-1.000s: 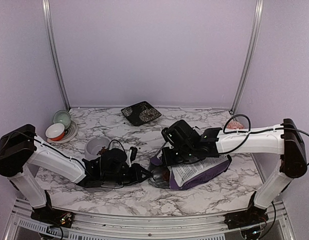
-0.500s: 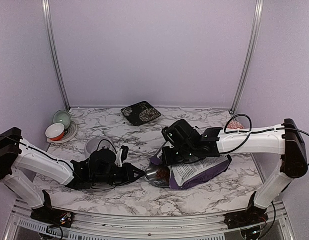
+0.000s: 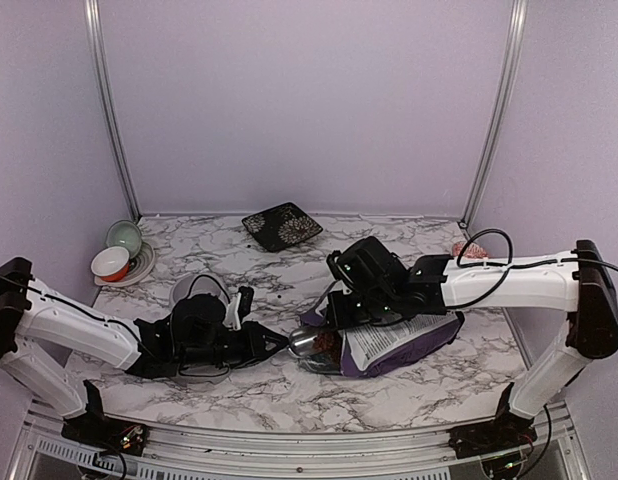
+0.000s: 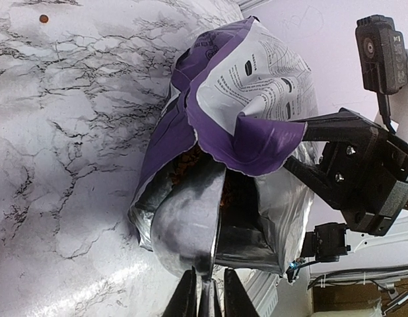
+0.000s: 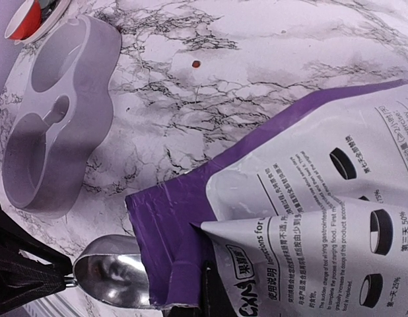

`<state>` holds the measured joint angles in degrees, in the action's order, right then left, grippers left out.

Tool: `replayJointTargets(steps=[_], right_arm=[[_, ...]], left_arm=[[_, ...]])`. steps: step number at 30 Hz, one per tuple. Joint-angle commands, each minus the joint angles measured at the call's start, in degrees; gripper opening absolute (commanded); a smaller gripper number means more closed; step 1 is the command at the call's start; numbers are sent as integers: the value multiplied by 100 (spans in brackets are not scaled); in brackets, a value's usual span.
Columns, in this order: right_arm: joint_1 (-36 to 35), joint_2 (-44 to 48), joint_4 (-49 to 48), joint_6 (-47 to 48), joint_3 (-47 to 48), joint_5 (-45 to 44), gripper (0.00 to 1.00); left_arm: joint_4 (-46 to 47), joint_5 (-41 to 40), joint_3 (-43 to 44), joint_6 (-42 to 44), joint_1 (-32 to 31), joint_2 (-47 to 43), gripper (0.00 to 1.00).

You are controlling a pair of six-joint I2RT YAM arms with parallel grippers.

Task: Serve the pet food
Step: Collect the pet food from the pet food bag.

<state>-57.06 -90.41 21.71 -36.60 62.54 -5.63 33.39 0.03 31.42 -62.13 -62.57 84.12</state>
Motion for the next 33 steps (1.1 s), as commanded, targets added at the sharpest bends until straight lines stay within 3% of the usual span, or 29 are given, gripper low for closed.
replayJointTargets(steps=[1,17,33], right_arm=[[-70,226,202,56,291,-129,0],[52,547,457,278,852,-411,0],[553,1040,526,379,779,-316,0]], left_arm=[[253,56,-63,84,18,-297,0],[345,617,-61,288,204,-755,0],[471,1041,31,48,346,-1017,0]])
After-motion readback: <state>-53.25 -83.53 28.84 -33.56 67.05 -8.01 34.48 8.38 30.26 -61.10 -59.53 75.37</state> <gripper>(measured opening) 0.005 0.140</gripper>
